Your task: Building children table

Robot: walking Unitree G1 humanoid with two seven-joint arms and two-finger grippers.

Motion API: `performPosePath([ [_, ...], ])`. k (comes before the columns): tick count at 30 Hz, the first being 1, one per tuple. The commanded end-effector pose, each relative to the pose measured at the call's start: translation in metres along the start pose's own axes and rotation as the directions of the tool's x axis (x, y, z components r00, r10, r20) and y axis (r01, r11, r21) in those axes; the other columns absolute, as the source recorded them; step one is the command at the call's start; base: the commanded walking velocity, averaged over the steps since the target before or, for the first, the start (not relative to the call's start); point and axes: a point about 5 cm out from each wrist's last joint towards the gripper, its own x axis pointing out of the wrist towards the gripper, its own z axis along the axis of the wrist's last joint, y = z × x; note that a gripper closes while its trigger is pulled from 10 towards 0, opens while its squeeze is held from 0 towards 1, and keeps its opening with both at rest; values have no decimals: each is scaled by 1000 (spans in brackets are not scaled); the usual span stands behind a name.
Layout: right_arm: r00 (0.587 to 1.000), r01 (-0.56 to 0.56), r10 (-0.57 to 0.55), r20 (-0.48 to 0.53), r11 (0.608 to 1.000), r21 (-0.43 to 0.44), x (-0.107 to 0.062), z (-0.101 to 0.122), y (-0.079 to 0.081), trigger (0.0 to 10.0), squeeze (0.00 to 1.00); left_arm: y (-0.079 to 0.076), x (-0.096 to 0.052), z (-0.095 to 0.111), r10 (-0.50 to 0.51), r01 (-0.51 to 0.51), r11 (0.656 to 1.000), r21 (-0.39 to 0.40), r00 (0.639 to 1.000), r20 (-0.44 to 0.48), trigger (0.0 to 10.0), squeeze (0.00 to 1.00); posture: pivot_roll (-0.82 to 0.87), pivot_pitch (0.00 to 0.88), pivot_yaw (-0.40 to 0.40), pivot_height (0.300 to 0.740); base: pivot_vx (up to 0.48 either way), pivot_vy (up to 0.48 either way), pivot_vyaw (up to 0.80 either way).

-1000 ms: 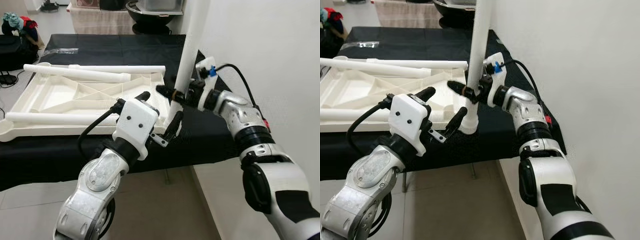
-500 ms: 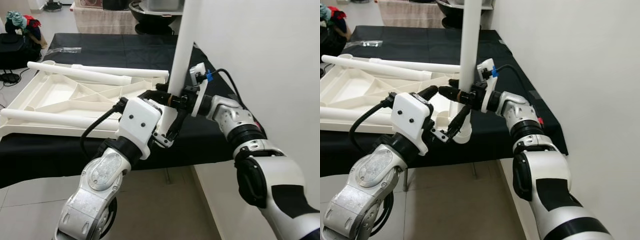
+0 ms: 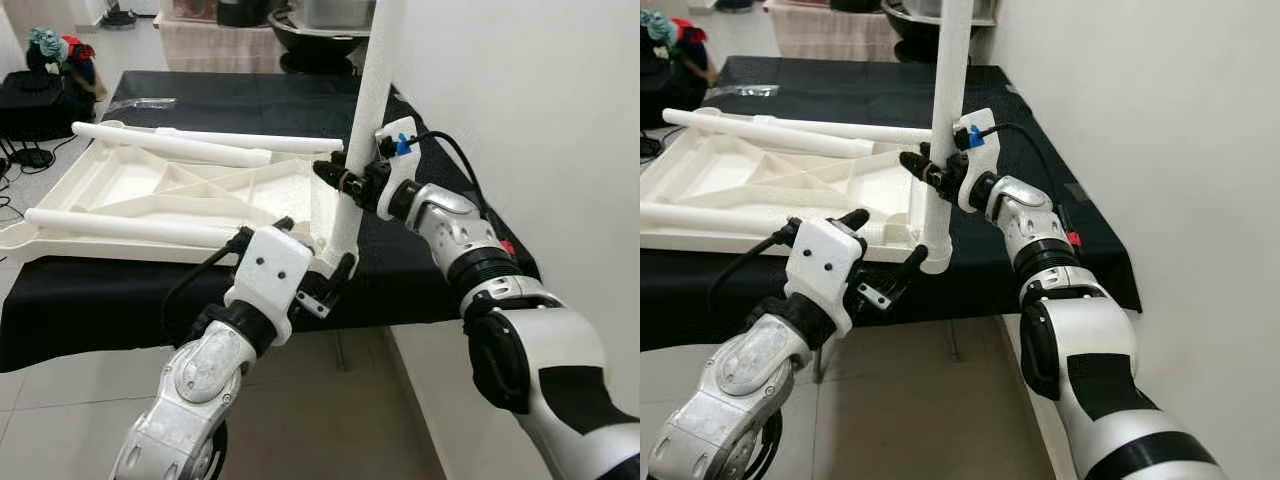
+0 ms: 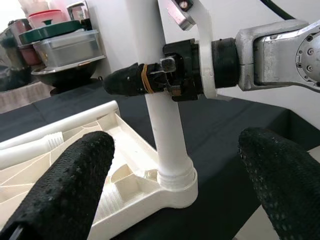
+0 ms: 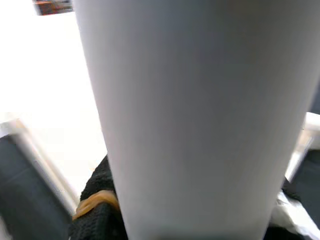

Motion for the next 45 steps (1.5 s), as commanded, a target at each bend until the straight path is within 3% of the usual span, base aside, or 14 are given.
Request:
performPosePath([
  [1,973,227,-228,-21,973,-41,-3,3,-16,0,0,-1,-1,-9,2,-1,1000,11,999,-41,10000,0,92,124,-111,740,0,0,0],
  [5,933,356,-358,-27,933,-44,-6,2,-23,0,0,0,-1,-9,5,-5,1000,14,999,-44,10000,0,93,125,-111,740,0,0,0],
  [7,744,667,-668,-17,744,-49,-19,0,-42,0,0,2,-1,-9,16,-15,1000,19,999,-44,10000,0,88,127,-110,740,0,0,0],
  [10,580,815,-815,12,580,-3,-22,0,-42,0,0,5,0,-7,26,-25,999,26,999,-38,10000,0,88,127,-111,740,0,0,0],
  [12,561,827,-828,18,561,27,-14,1,-31,0,0,5,0,-6,32,-31,999,31,999,-33,10000,0,92,129,-112,740,0,0,0],
  [15,600,799,-800,18,600,35,-4,2,-18,0,0,5,1,-4,34,-33,999,33,999,-28,10000,0,94,129,-114,740,0,0,0],
  [16,649,760,-761,10,649,24,3,2,-10,10000,0,6,1,-3,36,-36,999,34,999,-25,10000,0,95,130,-115,740,0,0,0],
  [20,738,674,-674,37,739,14,14,5,4,10000,0,7,0,-2,40,-40,999,35,999,-21,10000,0,95,130,-115,740,0,0,0],
  [21,778,625,-625,58,780,17,18,8,10,10000,1000,7,0,-2,42,-41,999,35,999,-20,10000,0,91,126,-115,740,0,0,0],
  [29,823,565,-556,121,823,-61,21,18,13,10000,1000,7,0,-3,42,-42,999,34,999,-21,10000,0,91,121,-116,740,0,0,0],
  [31,918,395,-392,57,914,-86,27,14,23,10000,1000,7,0,-3,41,-41,999,33,999,-18,10000,0,87,113,-115,740,0,0,0],
  [32,970,238,-241,-17,966,-98,29,9,29,10000,0,6,1,-2,40,-40,999,33,999,-15,10000,0,85,111,-115,740,0,0,0],
  [37,935,-349,346,-76,936,-37,15,5,44,10000,0,6,2,-1,41,-41,999,34,999,-8,10000,0,88,103,-121,740,0,0,0],
  [45,900,-435,435,-14,899,-47,0,18,25,10000,0,6,1,2,40,-40,999,33,999,6,10000,0,93,95,-126,740,0,0,0],
])
